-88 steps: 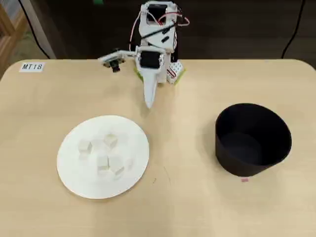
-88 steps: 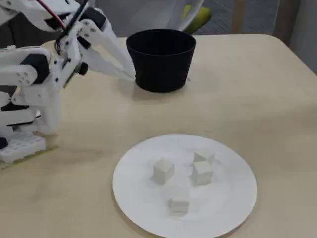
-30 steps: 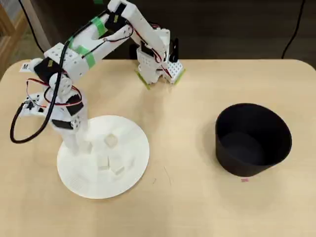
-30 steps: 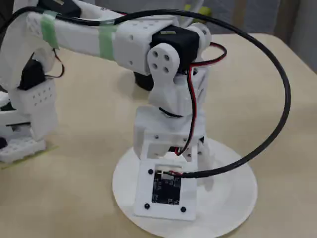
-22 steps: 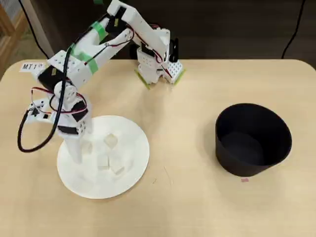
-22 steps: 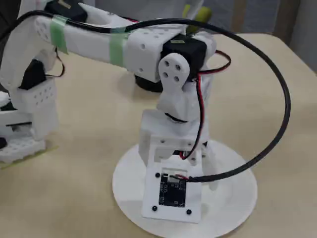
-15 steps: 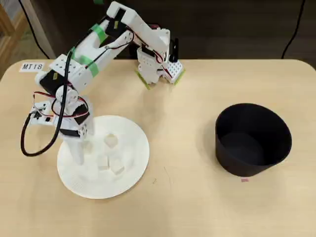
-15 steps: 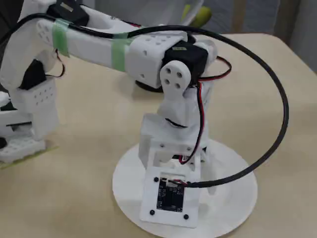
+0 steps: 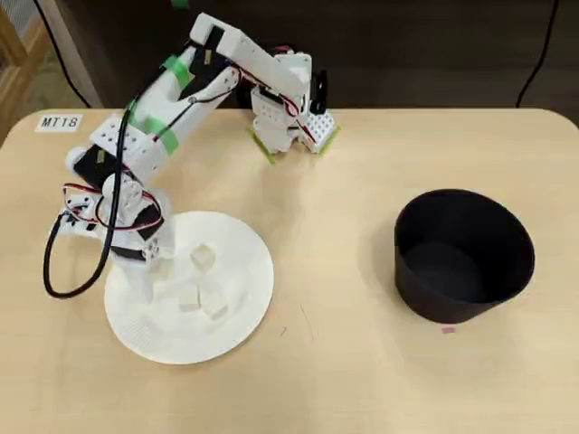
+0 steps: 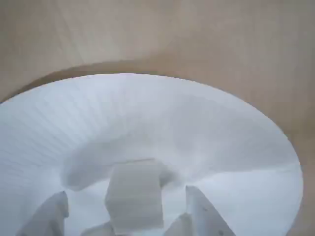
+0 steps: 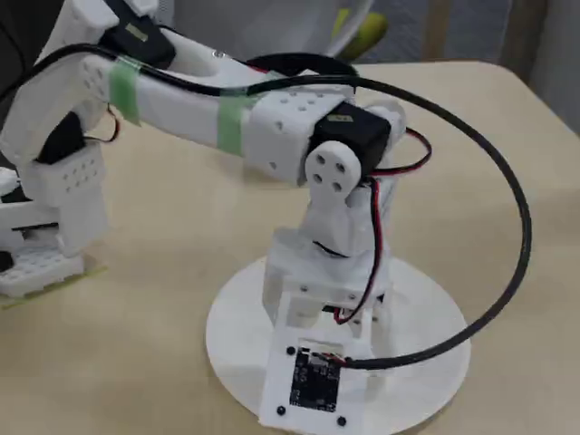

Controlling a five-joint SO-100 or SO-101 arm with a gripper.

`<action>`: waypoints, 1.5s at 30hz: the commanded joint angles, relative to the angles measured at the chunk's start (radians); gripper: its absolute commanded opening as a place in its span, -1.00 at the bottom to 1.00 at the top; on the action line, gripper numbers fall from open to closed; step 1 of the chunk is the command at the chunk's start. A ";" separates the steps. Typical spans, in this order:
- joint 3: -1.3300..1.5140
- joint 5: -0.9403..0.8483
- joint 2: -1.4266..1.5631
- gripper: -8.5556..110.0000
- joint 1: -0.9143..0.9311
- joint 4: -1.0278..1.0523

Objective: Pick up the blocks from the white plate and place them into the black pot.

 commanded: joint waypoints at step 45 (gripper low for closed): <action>0.614 0.540 0.841 -0.90 -1.232 -0.649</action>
